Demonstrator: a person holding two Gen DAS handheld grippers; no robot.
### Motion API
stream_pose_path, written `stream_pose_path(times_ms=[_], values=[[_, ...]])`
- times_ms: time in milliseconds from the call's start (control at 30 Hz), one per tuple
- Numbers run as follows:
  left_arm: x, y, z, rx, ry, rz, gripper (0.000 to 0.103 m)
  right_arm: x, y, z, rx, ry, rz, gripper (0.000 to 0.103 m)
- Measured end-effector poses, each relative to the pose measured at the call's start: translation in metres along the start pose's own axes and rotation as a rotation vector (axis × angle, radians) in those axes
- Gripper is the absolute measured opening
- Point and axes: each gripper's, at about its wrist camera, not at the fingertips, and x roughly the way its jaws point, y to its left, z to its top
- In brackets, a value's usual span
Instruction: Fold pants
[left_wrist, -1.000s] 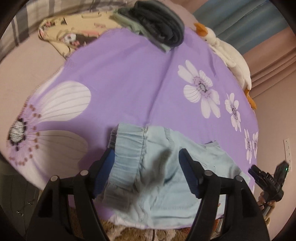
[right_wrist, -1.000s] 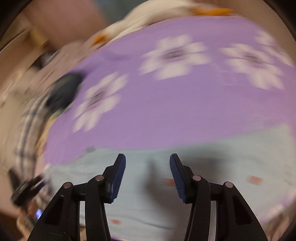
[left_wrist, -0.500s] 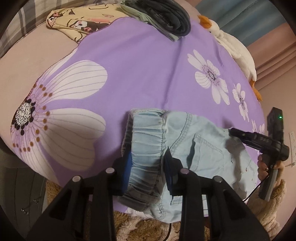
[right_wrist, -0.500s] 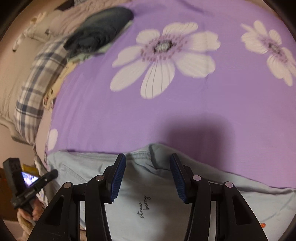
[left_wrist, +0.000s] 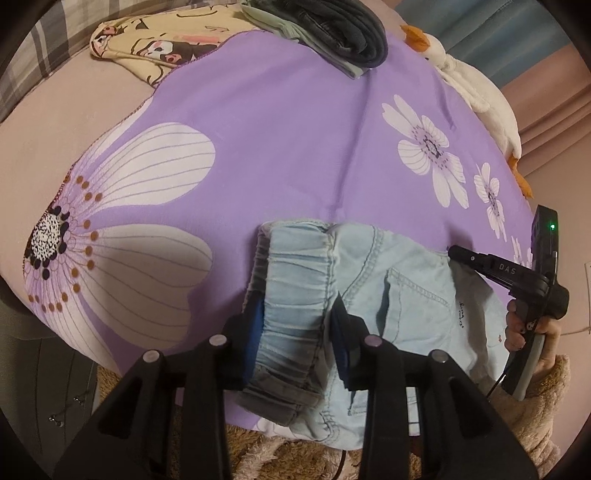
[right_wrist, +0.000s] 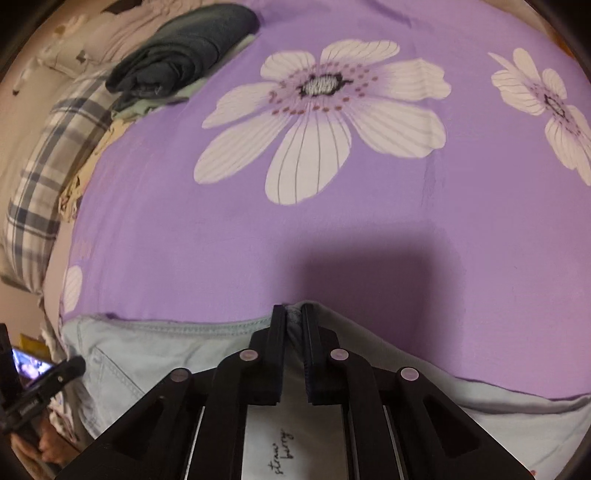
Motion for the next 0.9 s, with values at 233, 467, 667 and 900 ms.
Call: stream_pose_path(times_ms=[233,467,667,900], values=[[-0.050,-0.035,0.008,0.033,-0.127,-0.038,0.080,-0.059,-0.039,-0.014,0.090,-0.147,-0.050,0.044],[-0.030,-0.112,0.018,0.160,-0.101,-0.187,0.079,-0.145,-0.166,-0.094,0.454,-0.313,-0.238,0.051],[0.043,-0.181,0.023,0.245,0.048,-0.252,0.058,-0.196,-0.262,-0.200,0.799,-0.372,-0.375,0.051],[0.112,-0.221,0.025,0.301,0.179,-0.197,0.045,-0.221,-0.306,-0.277,1.016,-0.451,-0.405,0.036]])
